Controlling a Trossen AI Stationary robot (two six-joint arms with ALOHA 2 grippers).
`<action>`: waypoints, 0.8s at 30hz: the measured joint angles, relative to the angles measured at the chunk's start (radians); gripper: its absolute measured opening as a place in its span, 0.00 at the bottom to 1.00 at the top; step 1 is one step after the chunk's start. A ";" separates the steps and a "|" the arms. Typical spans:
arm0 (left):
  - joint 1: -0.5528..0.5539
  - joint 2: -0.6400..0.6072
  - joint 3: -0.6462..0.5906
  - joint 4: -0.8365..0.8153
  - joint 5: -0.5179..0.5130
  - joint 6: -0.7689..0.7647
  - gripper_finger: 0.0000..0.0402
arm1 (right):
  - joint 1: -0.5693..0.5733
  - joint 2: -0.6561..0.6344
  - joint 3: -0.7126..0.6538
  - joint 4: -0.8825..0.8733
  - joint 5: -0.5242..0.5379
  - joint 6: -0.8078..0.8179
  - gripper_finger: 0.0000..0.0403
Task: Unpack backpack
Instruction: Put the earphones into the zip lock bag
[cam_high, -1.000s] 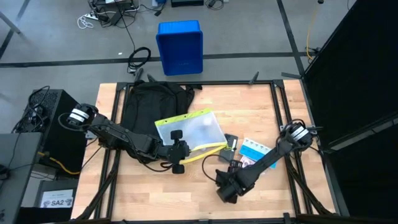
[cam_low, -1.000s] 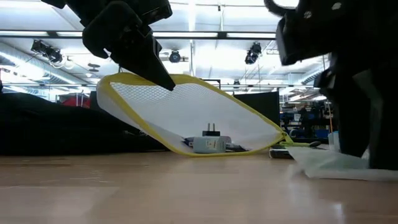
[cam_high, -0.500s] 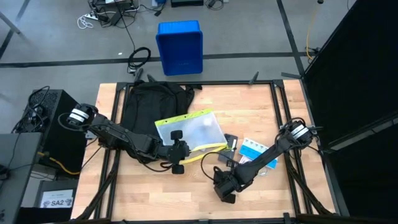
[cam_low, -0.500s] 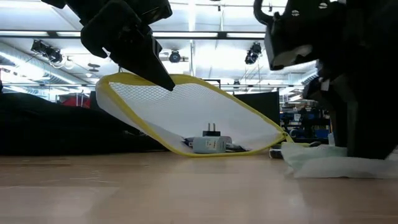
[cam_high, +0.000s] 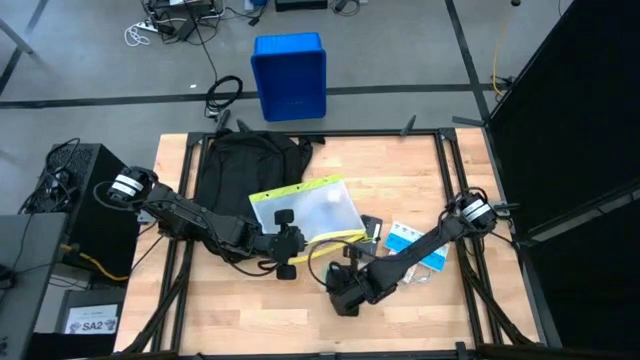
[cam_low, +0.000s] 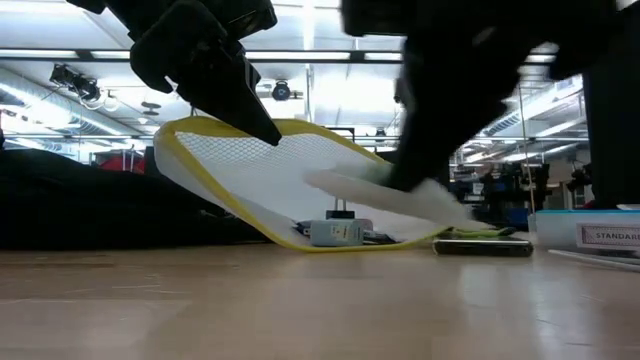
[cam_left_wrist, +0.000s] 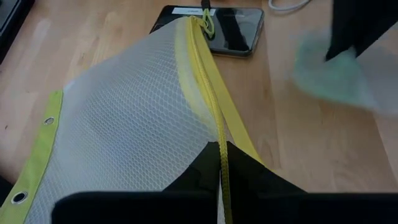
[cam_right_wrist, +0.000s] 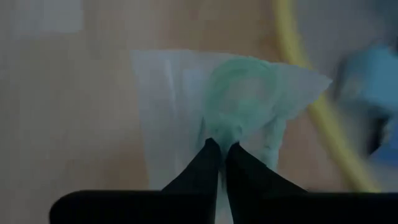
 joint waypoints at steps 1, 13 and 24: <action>0.000 0.000 0.000 0.000 0.000 0.000 0.00 | -0.014 0.000 0.000 0.015 0.005 -0.016 0.00; 0.000 0.000 0.000 0.000 0.000 0.005 0.00 | -0.216 -0.002 0.002 0.161 -0.019 -0.136 0.00; 0.000 0.000 0.000 -0.002 0.007 0.026 0.00 | -0.343 -0.003 -0.001 0.196 0.020 -0.085 0.00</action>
